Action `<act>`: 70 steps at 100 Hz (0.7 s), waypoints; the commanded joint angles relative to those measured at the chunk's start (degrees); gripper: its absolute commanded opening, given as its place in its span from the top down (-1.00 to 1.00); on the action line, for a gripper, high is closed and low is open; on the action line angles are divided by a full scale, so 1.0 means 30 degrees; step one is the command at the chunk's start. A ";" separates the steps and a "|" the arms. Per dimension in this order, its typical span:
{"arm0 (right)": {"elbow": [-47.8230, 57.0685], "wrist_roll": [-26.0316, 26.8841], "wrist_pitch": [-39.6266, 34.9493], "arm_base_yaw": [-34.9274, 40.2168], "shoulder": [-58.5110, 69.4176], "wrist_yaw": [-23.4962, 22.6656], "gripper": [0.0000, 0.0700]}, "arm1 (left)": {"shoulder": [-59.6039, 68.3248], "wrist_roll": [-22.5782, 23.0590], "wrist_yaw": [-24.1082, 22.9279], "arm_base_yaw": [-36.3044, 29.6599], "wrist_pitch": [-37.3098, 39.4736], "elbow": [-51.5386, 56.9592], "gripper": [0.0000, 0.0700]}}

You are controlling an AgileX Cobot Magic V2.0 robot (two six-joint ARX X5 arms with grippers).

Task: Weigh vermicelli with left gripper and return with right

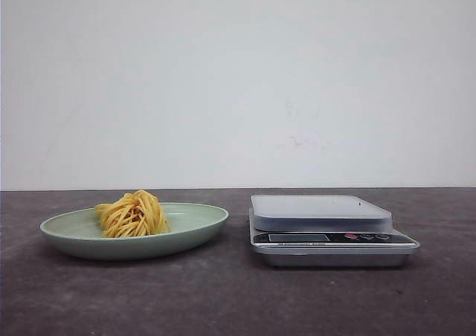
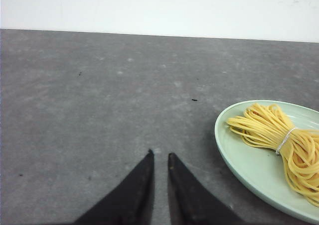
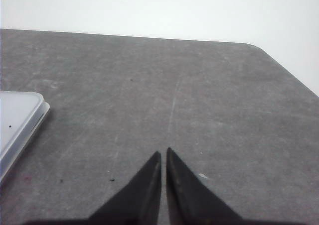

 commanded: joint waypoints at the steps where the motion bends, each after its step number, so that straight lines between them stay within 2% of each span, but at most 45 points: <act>1: -0.0036 -0.0058 0.0029 0.0000 -0.0051 -0.0058 0.97 | -0.0029 0.0124 0.0138 -0.0015 -0.0095 -0.0335 0.96; 18: -0.0036 0.0386 0.0044 0.0000 -0.0051 -0.0058 0.97 | -0.0029 0.0765 0.0138 -0.0007 0.0160 -0.0335 0.96; 27: -0.0036 0.1319 0.0036 0.0000 -0.0051 -0.0066 0.97 | -0.0029 0.0758 0.0146 -0.0015 0.0248 -0.0335 0.96; 43: -0.0036 0.1399 0.0058 0.0000 -0.0051 -0.0066 0.97 | -0.0029 0.0605 0.0153 -0.0015 0.0874 -0.0335 0.96; 59: 0.0007 0.2331 0.0095 0.0000 -0.0051 -0.0058 0.97 | -0.0029 0.0590 0.0146 -0.0007 0.0954 -0.0335 0.96; 65: 0.0219 0.3075 0.0109 0.0000 -0.0051 -0.0306 0.97 | -0.0029 -0.0051 0.0146 -0.0007 0.1151 -0.0335 0.97; 70: 0.0634 0.3599 0.0095 0.0007 -0.0051 -0.0641 0.98 | -0.0029 -0.1311 0.0146 -0.0015 0.1501 -0.0189 0.97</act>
